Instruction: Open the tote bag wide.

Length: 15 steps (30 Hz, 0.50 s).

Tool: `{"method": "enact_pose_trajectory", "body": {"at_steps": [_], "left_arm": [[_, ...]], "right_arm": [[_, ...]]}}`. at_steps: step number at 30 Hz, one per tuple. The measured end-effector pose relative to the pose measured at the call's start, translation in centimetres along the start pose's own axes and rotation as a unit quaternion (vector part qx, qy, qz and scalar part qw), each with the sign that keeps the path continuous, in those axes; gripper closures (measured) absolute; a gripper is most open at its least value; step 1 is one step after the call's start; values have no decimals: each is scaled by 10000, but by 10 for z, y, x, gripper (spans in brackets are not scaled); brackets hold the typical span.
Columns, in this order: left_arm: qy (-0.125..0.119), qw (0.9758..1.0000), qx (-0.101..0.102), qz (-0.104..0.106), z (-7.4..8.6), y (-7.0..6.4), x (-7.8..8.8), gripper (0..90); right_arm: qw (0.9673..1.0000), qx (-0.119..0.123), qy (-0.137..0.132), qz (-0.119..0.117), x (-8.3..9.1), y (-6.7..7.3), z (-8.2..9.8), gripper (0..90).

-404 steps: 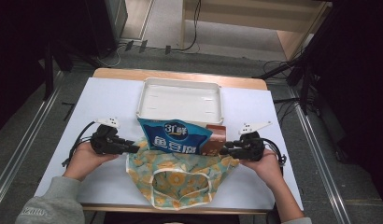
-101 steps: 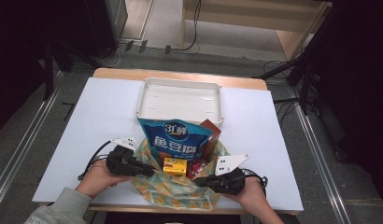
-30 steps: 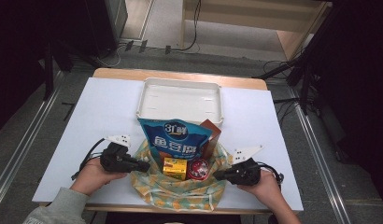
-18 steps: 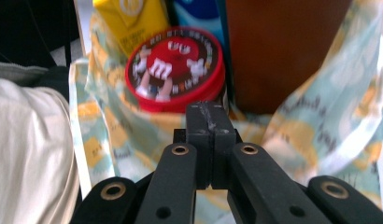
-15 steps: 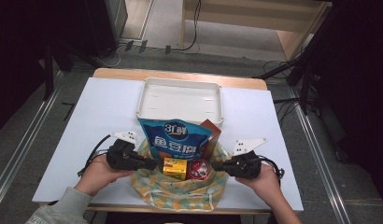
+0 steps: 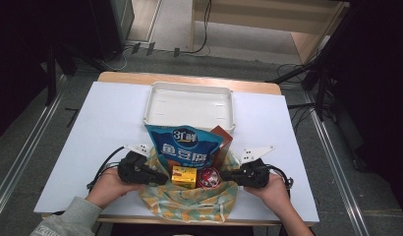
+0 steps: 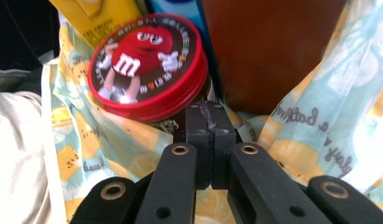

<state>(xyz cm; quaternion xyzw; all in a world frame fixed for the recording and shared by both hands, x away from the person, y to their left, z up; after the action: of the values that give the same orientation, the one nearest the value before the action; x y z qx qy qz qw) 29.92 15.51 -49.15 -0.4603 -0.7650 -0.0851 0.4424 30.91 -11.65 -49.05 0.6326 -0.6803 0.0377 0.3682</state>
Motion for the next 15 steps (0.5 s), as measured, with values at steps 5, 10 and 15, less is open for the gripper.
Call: {"method": "enact_pose_trajectory", "body": {"at_steps": [5, 10, 15], "left_arm": [[84, 10000, 25, -30, 3, 2, -5, 863], [139, 9999, 32, -95, 6, 7, -10, 863], [164, 9998, 94, -72, 6, 10, -14, 865]], "right_arm": [[10000, -28, 82, -38, -4, 1, 6, 900], [9999, -54, 142, -76, -7, 1, 12, 900], [9997, -70, 196, -111, -10, -1, 18, 900]]}}
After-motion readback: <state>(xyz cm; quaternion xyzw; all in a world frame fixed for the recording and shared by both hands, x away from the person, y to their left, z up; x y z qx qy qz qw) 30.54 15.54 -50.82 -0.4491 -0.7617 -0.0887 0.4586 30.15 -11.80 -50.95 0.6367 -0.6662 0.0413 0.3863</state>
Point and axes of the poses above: each handheld gripper's, and its own axes: x roughly backward along the jaws, z roughly out of its underside, y roughly to its left, the point moved 7 cm from there along -x, roughly forward along the jaws, and after that the axes turned 15 degrees about -z, right-handed, at the moved point
